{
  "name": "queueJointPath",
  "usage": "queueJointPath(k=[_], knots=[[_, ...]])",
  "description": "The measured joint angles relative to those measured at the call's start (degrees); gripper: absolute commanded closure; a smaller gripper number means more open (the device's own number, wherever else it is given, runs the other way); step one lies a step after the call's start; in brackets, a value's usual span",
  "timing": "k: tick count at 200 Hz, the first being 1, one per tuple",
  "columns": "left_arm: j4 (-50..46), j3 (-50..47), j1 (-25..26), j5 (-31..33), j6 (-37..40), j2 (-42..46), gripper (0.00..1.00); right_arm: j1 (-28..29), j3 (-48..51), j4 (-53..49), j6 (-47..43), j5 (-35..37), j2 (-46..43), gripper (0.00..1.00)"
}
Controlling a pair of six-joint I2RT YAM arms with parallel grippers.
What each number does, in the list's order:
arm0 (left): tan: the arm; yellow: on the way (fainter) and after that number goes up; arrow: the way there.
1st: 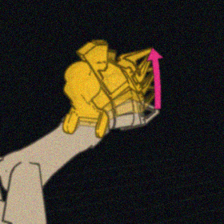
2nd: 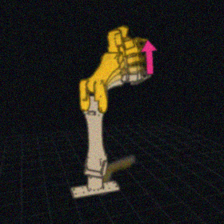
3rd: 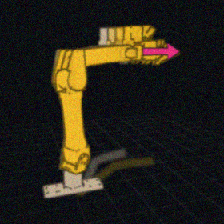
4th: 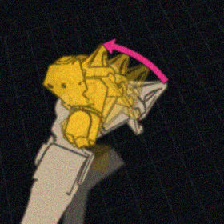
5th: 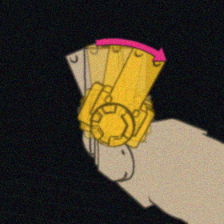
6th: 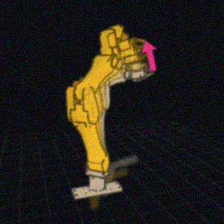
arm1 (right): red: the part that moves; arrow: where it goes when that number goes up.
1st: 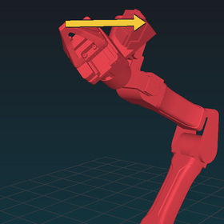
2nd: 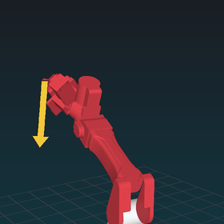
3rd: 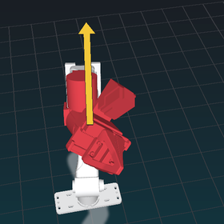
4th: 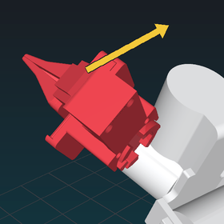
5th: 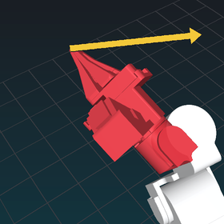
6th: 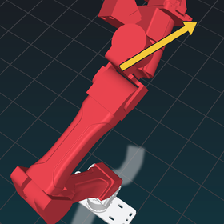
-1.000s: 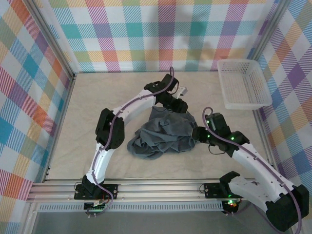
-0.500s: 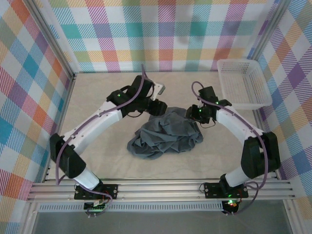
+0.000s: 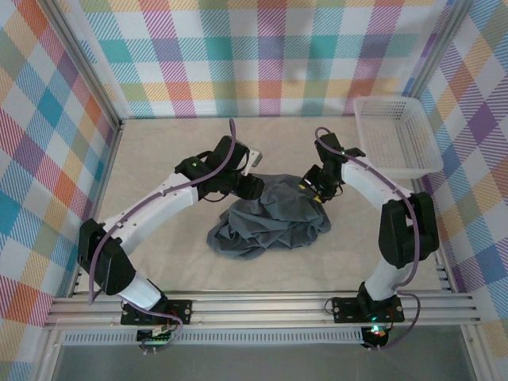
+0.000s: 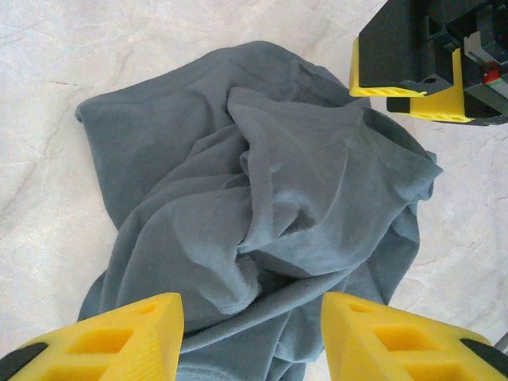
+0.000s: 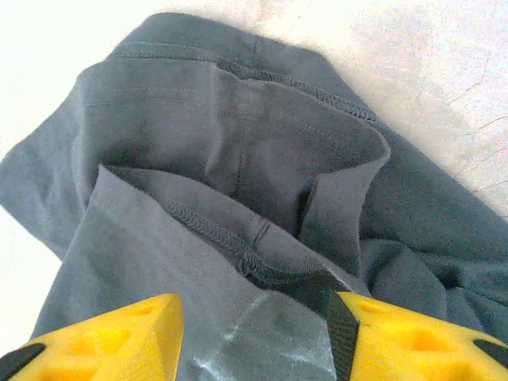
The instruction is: Fold the inside-out t-shirt
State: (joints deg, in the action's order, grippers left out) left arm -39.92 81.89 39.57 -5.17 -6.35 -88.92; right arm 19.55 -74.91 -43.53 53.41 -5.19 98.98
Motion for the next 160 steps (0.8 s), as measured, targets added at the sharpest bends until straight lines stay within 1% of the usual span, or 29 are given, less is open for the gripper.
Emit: queueJointPath(k=[41, 67, 87, 102, 112, 140, 160], knots=[[0.0, 0.0, 0.0, 0.5, 0.0, -0.7, 0.51, 1.7, -0.7, -0.3, 0.0, -0.3, 2.1, 0.57], [0.0, 0.0, 0.0, 1.2, 0.0, -0.7, 0.51, 2.4, -0.7, -0.8, 0.2, -0.2, 2.7, 0.65], [0.3, -0.2, 0.0, 1.4, -0.1, -0.7, 0.51, 2.6, -0.7, -1.0, 0.5, 0.0, 2.7, 0.8], [1.1, -0.6, 0.0, 1.4, -0.2, -0.7, 0.51, 2.7, -0.7, -1.0, 1.3, 0.2, 2.7, 0.95], [1.3, -0.9, 0.0, 1.4, -0.3, -0.7, 0.51, 2.7, -0.7, -1.0, 1.5, 0.3, 2.7, 1.0], [1.3, -1.4, 0.0, 2.1, -0.3, -0.7, 0.51, 2.7, -0.7, -1.3, 1.2, 2.5, 2.0, 1.0], [1.2, -1.5, -0.1, 3.4, -0.5, -0.5, 0.51, 2.7, -1.4, -2.1, -1.6, 4.9, -1.1, 1.0]])
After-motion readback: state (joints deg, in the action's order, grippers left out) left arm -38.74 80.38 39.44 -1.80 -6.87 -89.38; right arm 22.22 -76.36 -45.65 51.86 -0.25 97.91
